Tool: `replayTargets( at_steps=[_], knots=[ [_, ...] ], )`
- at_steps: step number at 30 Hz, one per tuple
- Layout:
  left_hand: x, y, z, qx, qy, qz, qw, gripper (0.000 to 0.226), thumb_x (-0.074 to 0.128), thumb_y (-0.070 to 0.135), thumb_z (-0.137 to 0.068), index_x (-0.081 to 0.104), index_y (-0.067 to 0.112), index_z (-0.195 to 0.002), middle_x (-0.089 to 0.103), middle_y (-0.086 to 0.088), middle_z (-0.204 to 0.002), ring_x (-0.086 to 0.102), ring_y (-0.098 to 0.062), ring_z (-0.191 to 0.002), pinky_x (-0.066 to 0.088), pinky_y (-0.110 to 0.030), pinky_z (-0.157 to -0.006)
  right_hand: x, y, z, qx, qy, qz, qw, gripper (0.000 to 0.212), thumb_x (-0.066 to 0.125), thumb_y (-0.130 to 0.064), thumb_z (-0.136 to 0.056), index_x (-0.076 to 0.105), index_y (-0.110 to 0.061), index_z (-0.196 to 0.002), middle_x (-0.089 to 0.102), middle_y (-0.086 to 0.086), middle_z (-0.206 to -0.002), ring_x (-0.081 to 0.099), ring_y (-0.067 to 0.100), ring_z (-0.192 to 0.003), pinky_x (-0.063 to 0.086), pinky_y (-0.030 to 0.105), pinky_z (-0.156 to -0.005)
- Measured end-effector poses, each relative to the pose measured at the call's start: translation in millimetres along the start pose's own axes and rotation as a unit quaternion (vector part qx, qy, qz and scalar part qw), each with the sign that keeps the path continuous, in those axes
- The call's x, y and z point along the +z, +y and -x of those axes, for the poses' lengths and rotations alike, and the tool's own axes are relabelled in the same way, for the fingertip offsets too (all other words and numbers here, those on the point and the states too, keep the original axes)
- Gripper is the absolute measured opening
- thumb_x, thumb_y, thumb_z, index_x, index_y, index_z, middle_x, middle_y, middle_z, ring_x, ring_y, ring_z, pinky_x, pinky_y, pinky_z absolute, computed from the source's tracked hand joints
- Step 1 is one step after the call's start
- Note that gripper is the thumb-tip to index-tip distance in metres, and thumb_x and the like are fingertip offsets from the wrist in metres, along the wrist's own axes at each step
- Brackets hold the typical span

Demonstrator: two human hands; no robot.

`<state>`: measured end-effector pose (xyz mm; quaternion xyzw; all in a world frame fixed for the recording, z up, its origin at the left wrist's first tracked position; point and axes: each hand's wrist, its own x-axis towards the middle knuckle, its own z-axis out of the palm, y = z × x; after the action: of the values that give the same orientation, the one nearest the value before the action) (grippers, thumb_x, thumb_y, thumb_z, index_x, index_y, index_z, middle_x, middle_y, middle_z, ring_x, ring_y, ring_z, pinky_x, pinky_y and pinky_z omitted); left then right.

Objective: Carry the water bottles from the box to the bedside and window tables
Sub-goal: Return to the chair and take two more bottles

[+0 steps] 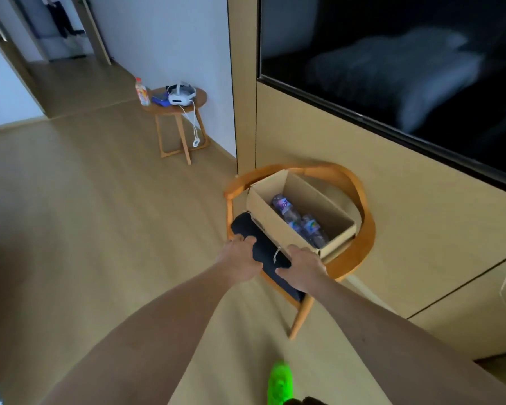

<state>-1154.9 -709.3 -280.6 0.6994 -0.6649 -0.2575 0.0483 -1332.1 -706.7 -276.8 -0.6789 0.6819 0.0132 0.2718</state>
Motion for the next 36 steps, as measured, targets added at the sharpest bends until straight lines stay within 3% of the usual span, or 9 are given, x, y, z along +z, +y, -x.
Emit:
replayTargets(
  at_steps=[5,10,13,17,23,28,34,36],
  knots=[
    [-19,-11,-117,0.039,-0.005,-0.049,0.998,0.068,0.068,0.037,-0.086,0.043,0.021,-0.147,0.048,-0.009,-0.14,0.046,-0.034,-0.13,0.047,-0.045,-0.105,2,-18,-112,0.007,0.004,-0.019,1.0,0.066,0.063,-0.052,-0.087,0.041,-0.024,-0.142,0.052,0.009,-0.136,0.051,0.034,-0.125,0.052,0.046,-0.096],
    [-48,-15,-233,0.055,-0.033,-0.084,0.994,0.059,0.067,0.038,-0.087,0.048,0.02,-0.14,0.052,-0.01,-0.135,0.047,-0.033,-0.128,0.044,-0.048,-0.108,-11,-34,-225,0.038,-0.021,-0.057,0.997,0.059,0.062,-0.05,-0.082,0.047,-0.026,-0.134,0.061,0.006,-0.126,0.058,0.032,-0.115,0.055,0.042,-0.091],
    [-63,-10,-295,0.063,-0.052,-0.088,0.993,0.057,0.069,0.039,-0.087,0.05,0.022,-0.138,0.053,-0.01,-0.138,0.049,-0.033,-0.13,0.043,-0.044,-0.11,-26,-36,-271,0.07,-0.023,-0.107,0.991,0.063,0.06,-0.049,-0.082,0.046,-0.027,-0.139,0.056,0.005,-0.133,0.054,0.031,-0.122,0.051,0.039,-0.091],
    [-66,2,-356,0.103,-0.075,-0.07,0.989,0.048,0.066,0.04,-0.088,0.055,0.023,-0.132,0.057,-0.006,-0.13,0.054,-0.029,-0.121,0.042,-0.035,-0.097,-40,-31,-322,0.109,-0.021,-0.152,0.982,0.058,0.062,-0.044,-0.086,0.051,-0.022,-0.138,0.058,0.008,-0.134,0.055,0.031,-0.124,0.049,0.041,-0.1],
    [-52,11,-434,0.135,-0.163,-0.104,0.972,0.045,0.065,0.035,-0.086,0.056,0.026,-0.128,0.055,-0.003,-0.124,0.054,-0.027,-0.117,0.05,-0.043,-0.098,-37,-20,-372,0.192,-0.04,-0.192,0.962,0.06,0.062,-0.045,-0.087,0.048,-0.021,-0.14,0.058,0.009,-0.138,0.053,0.031,-0.129,0.047,0.041,-0.103],
    [-30,20,-494,0.199,-0.223,-0.13,0.945,0.064,0.067,0.037,-0.089,0.046,0.026,-0.148,0.052,-0.002,-0.138,0.051,-0.026,-0.128,0.048,-0.044,-0.106,-28,-8,-389,0.3,-0.015,-0.247,0.922,0.059,0.066,-0.047,-0.085,0.053,-0.02,-0.136,0.061,0.011,-0.133,0.056,0.032,-0.125,0.05,0.037,-0.096],
    [-9,44,-545,0.269,-0.275,-0.16,0.909,0.047,0.068,0.032,-0.084,0.058,0.02,-0.128,0.055,-0.004,-0.127,0.058,-0.025,-0.115,0.052,-0.038,-0.096,-22,1,-397,0.43,0.026,-0.346,0.834,0.056,0.07,-0.044,-0.082,0.06,-0.024,-0.133,0.07,0.006,-0.122,0.066,0.026,-0.11,0.051,0.029,-0.083],
    [0,48,-556,0.284,-0.291,-0.167,0.898,0.052,0.069,0.034,-0.084,0.057,0.022,-0.133,0.055,-0.003,-0.129,0.057,-0.025,-0.118,0.052,-0.038,-0.098,-19,7,-403,0.462,0.044,-0.386,0.798,0.053,0.074,-0.044,-0.084,0.063,-0.023,-0.132,0.071,0.003,-0.117,0.067,0.022,-0.105,0.05,0.026,-0.076]
  ],
)
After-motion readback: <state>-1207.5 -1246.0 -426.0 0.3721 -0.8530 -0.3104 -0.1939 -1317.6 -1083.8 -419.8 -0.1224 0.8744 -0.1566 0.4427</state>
